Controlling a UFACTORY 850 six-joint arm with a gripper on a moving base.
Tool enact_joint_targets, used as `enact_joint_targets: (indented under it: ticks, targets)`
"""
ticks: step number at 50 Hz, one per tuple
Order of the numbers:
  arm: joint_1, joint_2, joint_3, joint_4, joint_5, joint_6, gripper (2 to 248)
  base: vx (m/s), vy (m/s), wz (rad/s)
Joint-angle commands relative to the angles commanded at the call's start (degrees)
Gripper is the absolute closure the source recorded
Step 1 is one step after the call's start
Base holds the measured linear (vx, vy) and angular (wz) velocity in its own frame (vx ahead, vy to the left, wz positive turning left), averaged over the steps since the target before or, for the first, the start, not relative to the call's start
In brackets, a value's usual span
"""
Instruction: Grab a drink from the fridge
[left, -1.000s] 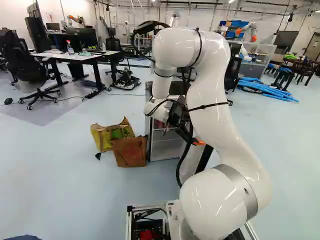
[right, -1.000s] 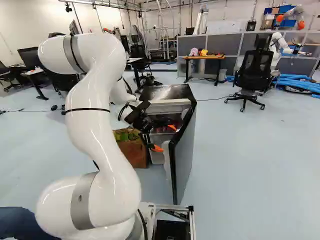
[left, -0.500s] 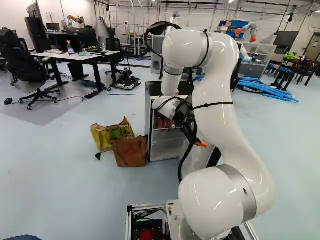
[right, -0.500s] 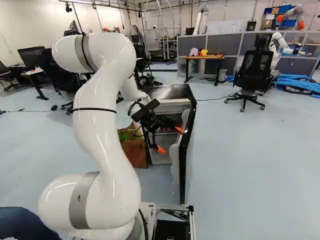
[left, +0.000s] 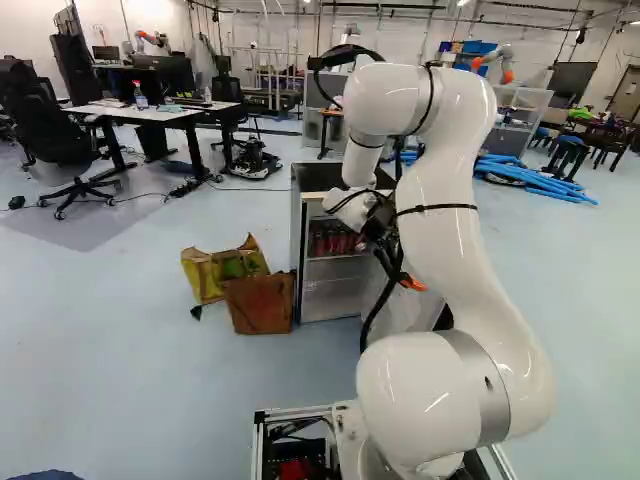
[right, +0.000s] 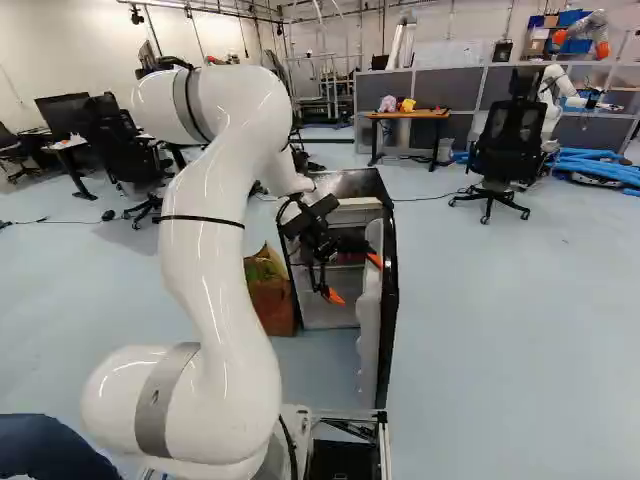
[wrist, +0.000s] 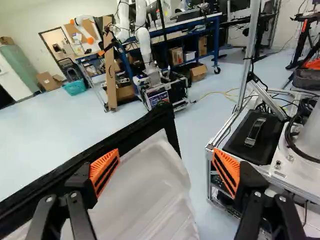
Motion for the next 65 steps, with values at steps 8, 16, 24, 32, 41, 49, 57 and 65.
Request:
enact_joint_targets:
  ticks: [8, 16, 24, 32, 41, 49, 57, 65]
  targets:
    - [-2.1, -0.2, -1.2, -1.2, 0.0, 0.0, 3, 0.000, 0.000, 0.000]
    - [-4.1, -0.5, -2.5, -2.9, 0.0, 0.0, 3, 0.000, 0.000, 0.000]
    - [-6.0, -0.8, -3.9, -4.8, 0.0, 0.0, 3, 0.000, 0.000, 0.000]
    - [-7.8, -1.2, -5.3, -6.8, 0.0, 0.0, 3, 0.000, 0.000, 0.000]
    - [-9.8, -1.8, -7.0, -9.0, 0.0, 0.0, 3, 0.000, 0.000, 0.000]
    - [-11.4, -2.3, -8.5, -11.1, -0.5, 0.0, 3, 0.000, 0.000, 0.000]
    - [-11.8, -2.4, -8.9, -13.4, -1.1, 0.0, 3, 0.000, 0.000, 0.000]
    - [-11.5, -2.2, -8.3, -15.7, -1.8, 0.0, 3, 0.000, 0.000, 0.000]
